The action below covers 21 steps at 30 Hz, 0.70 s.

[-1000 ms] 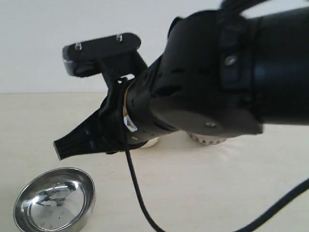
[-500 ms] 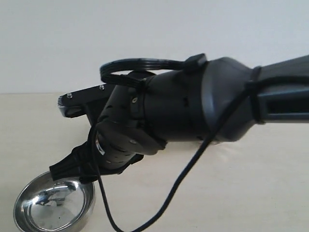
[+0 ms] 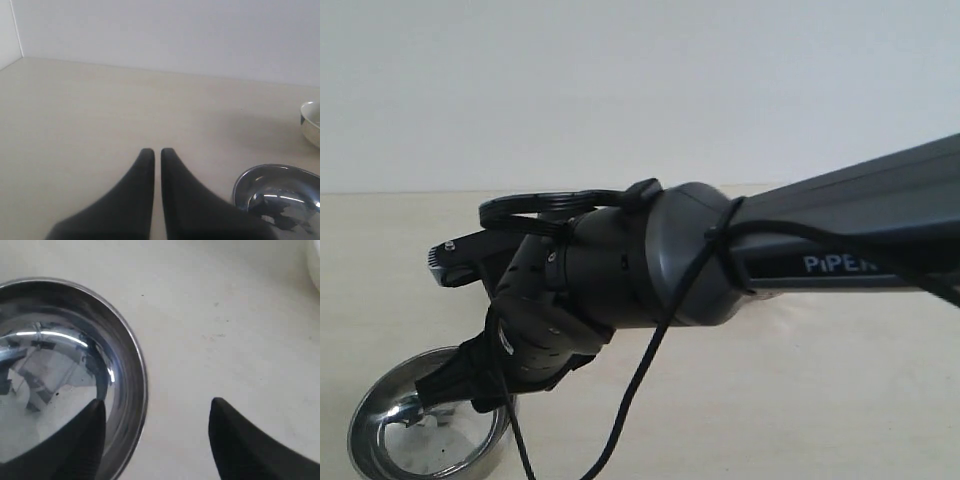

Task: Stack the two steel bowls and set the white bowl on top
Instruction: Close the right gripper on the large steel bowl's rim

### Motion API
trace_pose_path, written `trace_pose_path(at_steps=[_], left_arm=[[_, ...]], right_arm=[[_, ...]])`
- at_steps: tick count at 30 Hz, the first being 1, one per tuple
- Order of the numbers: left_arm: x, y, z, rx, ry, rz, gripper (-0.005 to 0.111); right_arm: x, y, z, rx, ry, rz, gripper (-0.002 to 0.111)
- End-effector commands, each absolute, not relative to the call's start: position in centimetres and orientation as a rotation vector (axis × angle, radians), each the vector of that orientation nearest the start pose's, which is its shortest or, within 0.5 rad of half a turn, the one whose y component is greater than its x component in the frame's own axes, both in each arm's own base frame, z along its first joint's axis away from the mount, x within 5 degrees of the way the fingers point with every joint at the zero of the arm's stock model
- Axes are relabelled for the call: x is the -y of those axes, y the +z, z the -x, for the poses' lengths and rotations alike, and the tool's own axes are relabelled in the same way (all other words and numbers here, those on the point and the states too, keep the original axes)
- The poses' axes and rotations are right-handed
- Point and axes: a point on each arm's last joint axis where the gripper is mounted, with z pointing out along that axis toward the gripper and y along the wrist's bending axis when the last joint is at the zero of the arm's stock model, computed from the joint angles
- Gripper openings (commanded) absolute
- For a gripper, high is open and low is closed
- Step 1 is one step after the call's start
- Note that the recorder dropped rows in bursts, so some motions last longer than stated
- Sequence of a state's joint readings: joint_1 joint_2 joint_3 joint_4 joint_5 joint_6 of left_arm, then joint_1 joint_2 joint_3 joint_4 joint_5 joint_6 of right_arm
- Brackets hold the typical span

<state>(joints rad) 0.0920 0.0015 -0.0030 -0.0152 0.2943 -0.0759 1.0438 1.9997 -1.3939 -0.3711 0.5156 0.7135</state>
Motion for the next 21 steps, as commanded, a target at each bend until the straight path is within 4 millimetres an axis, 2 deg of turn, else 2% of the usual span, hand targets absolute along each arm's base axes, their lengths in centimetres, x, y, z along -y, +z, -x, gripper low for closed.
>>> trace_pose_path(at_steps=[1, 7, 13, 21], left_arm=[[-0.5, 18.7, -5.4, -1.769, -0.004, 0.167, 0.004], [-0.5, 18.7, -5.4, -1.769, -0.004, 0.167, 0.004], [-0.5, 18.7, -5.4, -1.769, -0.004, 0.167, 0.004], [-0.5, 18.7, -5.4, -1.769, -0.004, 0.167, 0.004]], right_arm=[[-36.6, 17.5, -23.4, -2.471, 0.337, 0.762, 0.054], [-37.2, 16.0, -23.6, -2.466, 0.370, 0.770, 0.054], [-37.2, 15.9, -23.6, -2.470, 0.380, 0.754, 0.050], [-37.2, 15.8, -23.5, -2.496, 0.392, 0.697, 0.050]])
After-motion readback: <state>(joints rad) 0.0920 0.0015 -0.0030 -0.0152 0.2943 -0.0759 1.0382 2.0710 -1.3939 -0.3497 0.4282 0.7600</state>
